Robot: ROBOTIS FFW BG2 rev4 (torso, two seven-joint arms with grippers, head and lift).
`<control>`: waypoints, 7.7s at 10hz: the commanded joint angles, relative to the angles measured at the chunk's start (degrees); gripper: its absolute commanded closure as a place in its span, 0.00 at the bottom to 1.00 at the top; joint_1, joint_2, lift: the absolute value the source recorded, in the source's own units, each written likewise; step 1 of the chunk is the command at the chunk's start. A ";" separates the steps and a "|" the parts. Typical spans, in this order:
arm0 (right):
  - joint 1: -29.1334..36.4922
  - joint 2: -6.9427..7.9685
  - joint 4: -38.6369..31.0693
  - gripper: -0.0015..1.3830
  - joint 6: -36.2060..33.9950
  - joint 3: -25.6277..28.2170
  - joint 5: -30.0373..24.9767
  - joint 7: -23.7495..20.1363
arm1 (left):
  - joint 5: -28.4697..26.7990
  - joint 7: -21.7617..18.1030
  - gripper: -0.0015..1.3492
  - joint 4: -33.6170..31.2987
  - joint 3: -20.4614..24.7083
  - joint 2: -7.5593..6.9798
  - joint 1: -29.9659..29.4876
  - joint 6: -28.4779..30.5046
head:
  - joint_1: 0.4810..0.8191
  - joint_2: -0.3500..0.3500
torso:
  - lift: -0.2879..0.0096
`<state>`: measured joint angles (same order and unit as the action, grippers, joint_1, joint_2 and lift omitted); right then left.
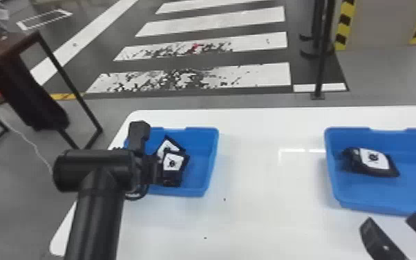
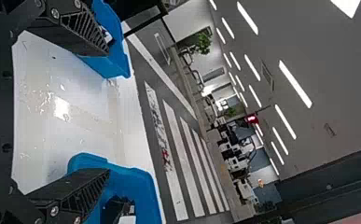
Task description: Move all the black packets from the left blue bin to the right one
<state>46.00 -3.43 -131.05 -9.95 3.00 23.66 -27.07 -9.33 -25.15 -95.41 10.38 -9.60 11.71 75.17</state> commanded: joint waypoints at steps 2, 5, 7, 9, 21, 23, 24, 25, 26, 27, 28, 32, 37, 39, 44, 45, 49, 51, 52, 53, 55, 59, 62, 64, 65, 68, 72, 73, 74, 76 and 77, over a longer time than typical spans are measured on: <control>-0.01 0.00 0.06 0.11 -0.03 -0.03 0.10 -0.08 | 0.65 -1.75 0.84 0.14 0.58 -0.16 -0.74 -3.17 | 0.63 0.89 | 0.50; -0.01 -0.09 -0.08 0.11 -0.45 -0.03 0.22 -0.08 | 4.31 -4.47 0.88 -9.00 1.16 -0.68 -5.10 -3.32 | 0.63 0.86 | 0.50; -0.16 -0.09 -0.08 0.11 -0.87 -0.03 0.22 -0.17 | 7.51 -6.14 0.88 -16.17 2.98 -0.77 -9.74 -6.13 | 0.63 0.85 | 0.50; -1.28 -0.09 0.48 0.11 -1.43 -0.03 0.22 -1.05 | 13.68 -8.78 0.88 -20.53 3.10 -0.95 -14.66 -14.85 | 0.63 0.83 | 0.50; -19.00 -3.96 12.29 0.11 -6.50 -7.69 10.62 -5.45 | 31.84 -12.64 0.88 -23.49 -19.98 -0.86 -20.14 -23.99 | 0.63 0.42 | 0.50; -20.12 -4.04 13.56 0.13 -6.78 -7.69 10.62 -5.09 | 33.21 -12.64 0.88 -23.49 -21.58 -1.03 -20.00 -23.99 | 0.63 0.38 | 0.50; -20.55 -4.04 14.26 0.32 -6.78 -7.69 11.42 -4.83 | 33.56 -12.64 0.88 -23.49 -22.27 -1.12 -20.00 -23.85 | 0.63 0.36 | 0.50; -20.83 -4.13 14.54 0.68 -6.92 -7.57 11.99 -4.48 | 33.67 -12.64 0.88 -23.49 -22.38 -1.12 -20.00 -23.71 | 0.63 0.34 | 0.50; -20.83 -4.04 14.68 0.84 -6.78 -7.57 12.67 -4.13 | 33.78 -12.64 0.88 -23.49 -22.38 -1.21 -20.00 -23.57 | 0.63 0.33 | 0.50; -20.69 -3.96 14.26 0.92 -6.36 -7.57 12.33 -3.60 | 33.78 -12.64 0.88 -23.49 -22.27 -1.21 -20.14 -23.57 | 0.63 0.32 | 0.50; -20.55 -3.87 14.26 0.92 -6.21 -7.57 12.44 -3.51 | 33.90 -12.56 0.88 -23.49 -22.27 -1.21 -20.14 -23.57 | 0.63 0.32 | 0.50; -21.39 -3.43 15.24 0.92 -6.21 -5.17 12.67 -3.51 | 36.07 -11.94 0.28 -23.49 -19.30 -0.77 -22.67 -27.78 | 0.63 0.32 | 0.50; -31.37 -5.45 24.95 0.92 -7.20 1.00 12.56 -3.34 | 38.58 -11.94 0.11 -31.22 -10.50 0.81 -30.83 -27.92 | 0.63 0.30 | 0.50; -36.44 -6.50 31.56 0.90 -7.20 2.48 9.47 -2.63 | 38.93 -11.94 0.11 -31.64 -9.13 1.43 -31.53 -28.07 | 0.63 0.29 | 0.50; -32.08 -5.10 28.04 0.10 -1.43 5.00 3.30 0.18 | 38.36 -11.68 0.11 -32.21 -5.01 1.95 -33.22 -28.77 | 0.63 0.22 | 0.50; -26.31 -3.96 20.59 0.10 -0.87 5.11 -0.24 1.50 | 36.64 -11.59 0.11 -32.21 -3.19 1.95 -33.08 -28.35 | 0.63 0.23 | 0.50; -9.01 0.35 4.13 0.11 0.11 3.51 -8.01 4.40 | 30.81 -9.92 0.11 -32.21 5.38 1.87 -31.81 -27.92 | 0.63 0.37 | 0.50; -3.95 0.35 -1.49 0.11 0.54 2.25 -8.58 4.40 | 22.82 -7.46 0.10 -31.36 11.10 1.78 -27.88 -25.67 | 0.63 0.54 | 0.50; -1.14 0.44 -4.58 0.11 0.68 1.68 -8.92 4.66 | 20.30 -6.49 0.10 -28.41 12.81 1.34 -24.92 -25.11 | 0.63 0.65 | 0.50; 0.97 0.44 -6.27 0.11 0.68 1.34 -8.92 4.75 | 18.02 -5.79 0.10 -25.17 13.50 0.64 -21.97 -24.97 | 0.63 0.75 | 0.50; 3.50 0.44 -7.26 0.11 0.25 1.11 -7.67 4.84 | 13.79 -4.21 0.10 -18.99 14.18 0.28 -17.05 -23.85 | 0.63 0.86 | 0.50; 3.64 0.44 -6.69 0.11 -1.29 1.11 -6.29 4.84 | 5.56 -2.45 0.10 -4.50 10.53 -2.26 -4.53 -19.91 | 0.63 0.97 | 0.50; 3.08 0.44 -5.99 0.11 -2.42 1.00 -5.49 4.75 | 2.82 -1.83 0.09 3.51 6.87 -2.79 0.39 -17.80 | 0.63 0.95 | 0.50; 2.94 0.35 -5.57 0.11 -2.84 0.65 -4.92 4.66 | 1.79 -1.48 0.08 8.01 5.04 -2.88 3.06 -17.94 | 0.63 0.94 | 0.50; 2.66 0.26 -5.01 0.11 -3.12 0.54 -4.47 4.57 | 1.45 -1.39 0.09 10.83 4.24 -3.14 4.33 -18.08 | 0.63 0.94 | 0.50; 2.24 0.26 -4.02 0.11 -3.68 0.20 -3.44 4.40 | 2.48 -1.57 0.26 17.72 2.41 -3.41 7.00 -19.91 | 0.63 0.93 | 0.50; 2.24 0.18 -3.88 0.11 -4.39 0.20 -2.87 4.22 | 3.28 -3.24 0.85 17.72 1.73 -3.50 6.86 -24.27 | 0.63 0.90 | 0.50; 2.24 0.18 -3.74 0.11 -4.53 0.20 -2.52 4.13 | 3.51 -3.94 0.85 17.58 1.61 -3.50 6.72 -25.25 | 0.63 0.89 | 0.50; 2.24 0.09 -3.88 0.11 -4.67 0.20 -2.52 4.13 | 3.73 -4.73 0.85 17.44 1.61 -3.58 6.72 -25.96 | 0.63 0.89 | 0.50; 2.38 0.09 -3.74 0.11 -5.09 0.20 -2.07 4.05 | 4.88 -6.67 0.85 11.67 1.61 -3.93 3.90 -26.94 | 0.63 0.88 | 0.50; 2.38 0.09 -3.74 0.11 -5.09 0.20 -1.95 4.05 | 6.13 -7.72 0.85 8.72 2.07 -4.02 2.22 -26.80 | 0.63 0.87 | 0.50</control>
<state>48.32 -3.34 -134.79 -15.00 3.20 21.64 -23.03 -3.79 -32.85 -85.11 12.18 -13.59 14.85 48.28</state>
